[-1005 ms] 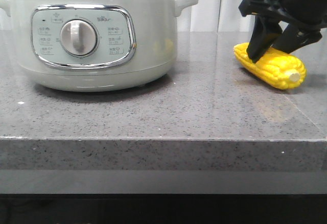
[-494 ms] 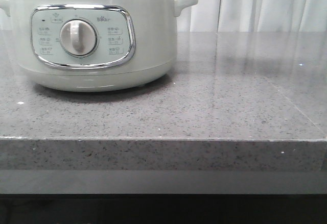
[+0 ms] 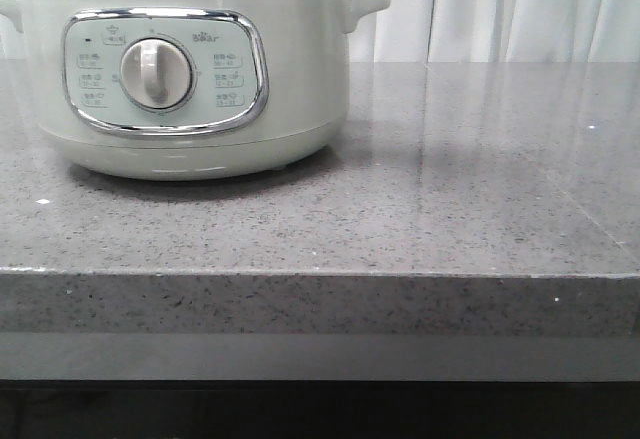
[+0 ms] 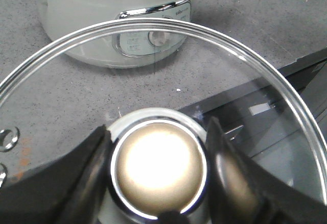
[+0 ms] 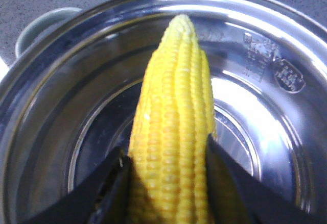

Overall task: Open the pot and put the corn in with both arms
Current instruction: 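Lift the corn with the right gripper and carry it over the pot, then lower the corn into the pot, open the right gripper, withdraw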

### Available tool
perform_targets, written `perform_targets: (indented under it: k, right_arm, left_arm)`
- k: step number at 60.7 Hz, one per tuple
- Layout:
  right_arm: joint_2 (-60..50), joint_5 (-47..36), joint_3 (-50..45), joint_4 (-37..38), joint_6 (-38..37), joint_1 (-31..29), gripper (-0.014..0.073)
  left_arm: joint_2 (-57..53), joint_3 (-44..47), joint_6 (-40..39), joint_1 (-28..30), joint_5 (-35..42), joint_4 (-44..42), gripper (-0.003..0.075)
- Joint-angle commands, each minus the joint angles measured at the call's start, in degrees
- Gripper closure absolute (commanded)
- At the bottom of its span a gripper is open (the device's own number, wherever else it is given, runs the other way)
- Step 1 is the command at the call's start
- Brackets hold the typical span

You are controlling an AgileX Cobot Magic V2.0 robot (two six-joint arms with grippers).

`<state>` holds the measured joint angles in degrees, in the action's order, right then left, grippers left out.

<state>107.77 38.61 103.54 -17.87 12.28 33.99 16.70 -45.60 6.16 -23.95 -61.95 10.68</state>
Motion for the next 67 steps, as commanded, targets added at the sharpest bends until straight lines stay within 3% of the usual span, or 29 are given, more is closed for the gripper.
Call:
perform_targets:
  k: [1,12,35,39,49,58,67]
  right_arm:
    - [-2.7,-0.3,2.0,-0.5,0.5,-0.1,0.0284]
    - [-2.7,-1.1,2.0,-0.5,0.5,-0.1,0.0139]
    - [-3.0,-3.6,3.6,-0.4,0.5,-0.2,0.0143]
    - [-3.1,-2.7,4.5,-0.4,0.5,-0.5,0.0188]
    - [-3.1,-0.4,6.2,-0.4,0.5,-1.7,0.0452]
    - [-3.4,0.7,6.9,-0.4,0.5,-3.2,0.0629]
    - [-4.5,1.1,6.9,-0.4,0.5,-6.4,0.0661]
  left_arm:
    - [0.5,-1.9,-0.6,-0.4,7.6,1.5,0.051]
    - [0.5,-1.9,-0.6,-0.4,7.6,1.5,0.051]
    - [0.5,-1.9,-0.6,-0.4,7.6,1.5,0.051]
    - [0.5,-1.9,-0.6,-0.4,7.6,1.5,0.051]
    - [0.5,-1.9,-0.6,-0.4,7.6,1.5,0.051]
    - [0.5,-1.9,-0.6,-0.4,7.6,1.5,0.051]
    - [0.5,-1.9,-0.6,-0.4,7.6,1.5,0.051]
